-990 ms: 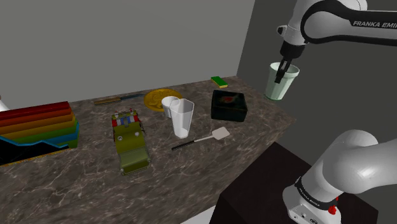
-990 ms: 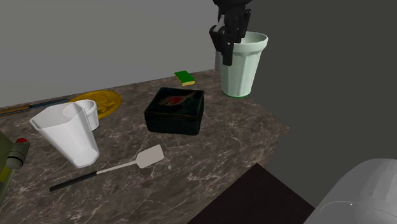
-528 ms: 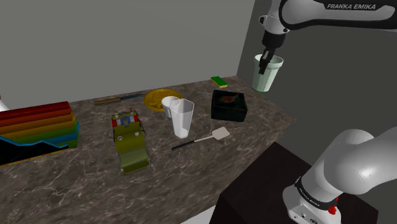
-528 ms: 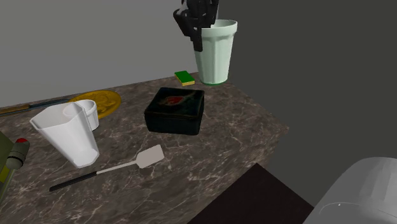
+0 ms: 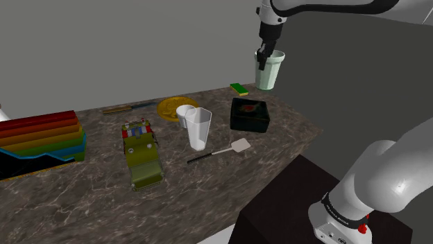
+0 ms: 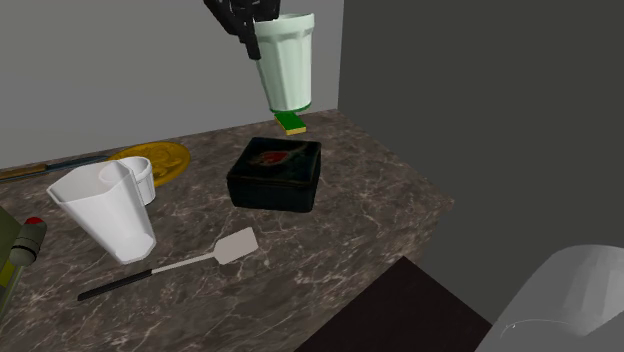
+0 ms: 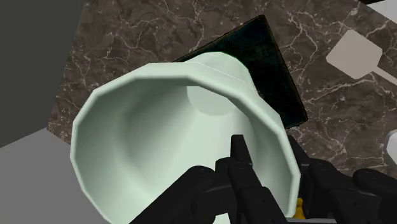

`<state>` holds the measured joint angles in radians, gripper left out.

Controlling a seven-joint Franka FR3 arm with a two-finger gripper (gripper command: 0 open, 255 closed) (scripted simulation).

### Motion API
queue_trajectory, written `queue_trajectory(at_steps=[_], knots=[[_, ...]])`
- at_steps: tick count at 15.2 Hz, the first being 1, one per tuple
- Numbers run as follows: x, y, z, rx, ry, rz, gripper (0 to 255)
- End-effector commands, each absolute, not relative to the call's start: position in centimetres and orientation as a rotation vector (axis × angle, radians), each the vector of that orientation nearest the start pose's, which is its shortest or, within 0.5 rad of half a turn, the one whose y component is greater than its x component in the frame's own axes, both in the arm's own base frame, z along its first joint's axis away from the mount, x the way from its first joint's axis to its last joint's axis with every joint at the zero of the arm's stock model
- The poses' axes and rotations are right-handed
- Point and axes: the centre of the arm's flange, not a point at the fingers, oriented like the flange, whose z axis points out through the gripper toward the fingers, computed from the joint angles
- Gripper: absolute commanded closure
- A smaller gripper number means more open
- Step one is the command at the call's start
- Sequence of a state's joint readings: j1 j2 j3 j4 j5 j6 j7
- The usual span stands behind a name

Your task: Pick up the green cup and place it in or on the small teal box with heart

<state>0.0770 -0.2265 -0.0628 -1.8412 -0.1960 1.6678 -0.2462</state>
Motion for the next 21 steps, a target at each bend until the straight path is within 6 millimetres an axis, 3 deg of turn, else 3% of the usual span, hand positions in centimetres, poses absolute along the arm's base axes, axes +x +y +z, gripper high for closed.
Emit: queue_trajectory(at_steps=[1,21], knots=[[51.1,-0.4,63.0,-3.296,-0.457,-0.054,255],[51.1,-0.4,52.5,-3.296,-0.457,-0.054,255]])
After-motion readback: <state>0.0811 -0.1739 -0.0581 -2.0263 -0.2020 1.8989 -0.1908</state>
